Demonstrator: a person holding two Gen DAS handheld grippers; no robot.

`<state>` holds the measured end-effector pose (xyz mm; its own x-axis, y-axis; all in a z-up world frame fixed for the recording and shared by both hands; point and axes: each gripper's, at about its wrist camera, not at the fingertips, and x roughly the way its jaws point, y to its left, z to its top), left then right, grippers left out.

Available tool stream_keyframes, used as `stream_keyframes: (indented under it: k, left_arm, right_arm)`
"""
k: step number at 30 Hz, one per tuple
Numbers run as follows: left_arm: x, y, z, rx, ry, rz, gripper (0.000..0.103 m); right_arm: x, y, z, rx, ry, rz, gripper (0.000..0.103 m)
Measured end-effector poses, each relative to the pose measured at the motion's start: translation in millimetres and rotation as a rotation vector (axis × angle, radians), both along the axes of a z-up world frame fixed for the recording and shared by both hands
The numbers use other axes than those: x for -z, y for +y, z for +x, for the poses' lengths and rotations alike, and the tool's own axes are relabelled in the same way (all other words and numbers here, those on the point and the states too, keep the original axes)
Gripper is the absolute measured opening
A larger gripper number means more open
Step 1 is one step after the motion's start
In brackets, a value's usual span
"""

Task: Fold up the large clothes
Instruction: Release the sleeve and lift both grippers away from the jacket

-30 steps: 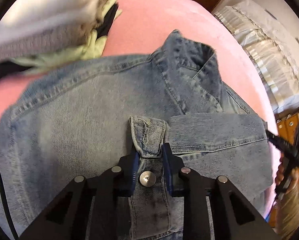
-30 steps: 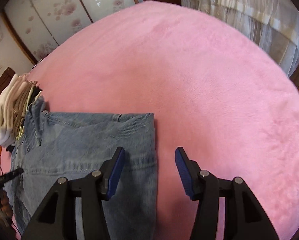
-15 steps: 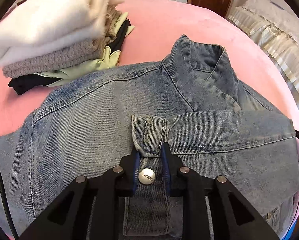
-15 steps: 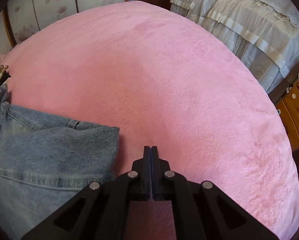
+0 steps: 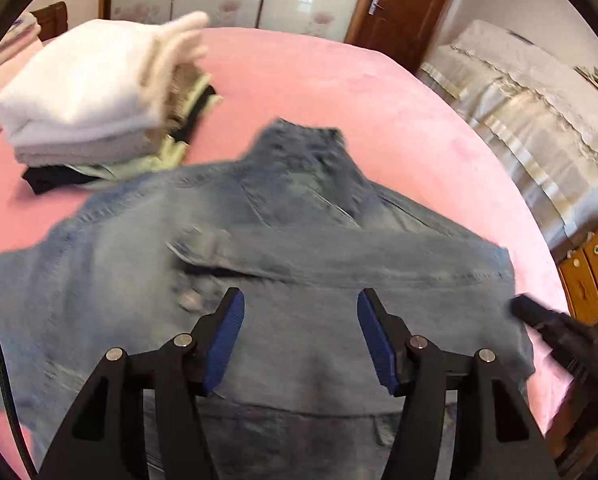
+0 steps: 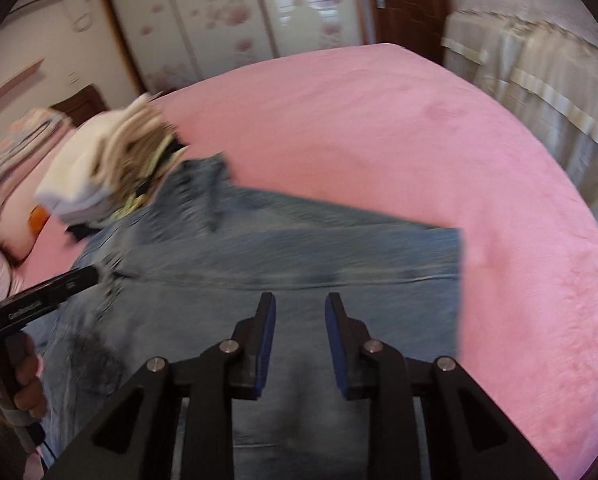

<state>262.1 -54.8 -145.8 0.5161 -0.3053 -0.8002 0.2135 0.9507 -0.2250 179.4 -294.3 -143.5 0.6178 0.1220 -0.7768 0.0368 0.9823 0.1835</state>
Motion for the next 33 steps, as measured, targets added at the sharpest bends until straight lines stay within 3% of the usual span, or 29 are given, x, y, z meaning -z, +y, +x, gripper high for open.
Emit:
stream_keyframes:
  k: [3, 6, 10, 14, 17, 19, 24, 33]
  left_arm:
    - [24.0, -15.0, -7.7, -0.003, 0.055, 0.020, 0.058]
    - [55.4, -21.3, -9.6, -0.024, 0.129, 0.045, 0.058]
    - [63.1, -26.3, -20.3, -0.005, 0.077, 0.090, 0.058]
    - [62.3, -31.0, -21.8, -0.003, 0.077, 0.093, 0.062]
    - [62.2, -34.1, -23.9, 0.006, 0.069, 0.110, 0.066]
    - [66.6, -36.7, -17.4, 0.008, 0.072, 0.121, 0.066]
    - [48.7, -34.1, -31.0, 0.020, 0.103, 0.099, 0.066]
    - [-22.3, -29.1, -75.3, 0.022, 0.008, 0.088, 0.072]
  right_arm:
    - [32.0, 30.6, 2.6, -0.061, 0.050, -0.058, 0.026]
    - [63.7, 21.2, 2.4, -0.033, 0.125, -0.117, 0.022]
    - [64.6, -32.0, -15.5, 0.115, 0.102, -0.231, 0.019]
    - [70.7, -92.5, -40.5, 0.236, 0.140, -0.183, 0.000]
    - [66.4, -107.4, -52.3, 0.254, 0.125, -0.154, 0.000]
    - [62.0, -104.6, -54.3, 0.264, 0.127, -0.189, 0.000]
    - [37.3, -93.7, -66.3, 0.296, 0.101, -0.115, 0.004]
    - [-6.6, -60.2, -102.8, 0.247, 0.033, -0.017, 0.004]
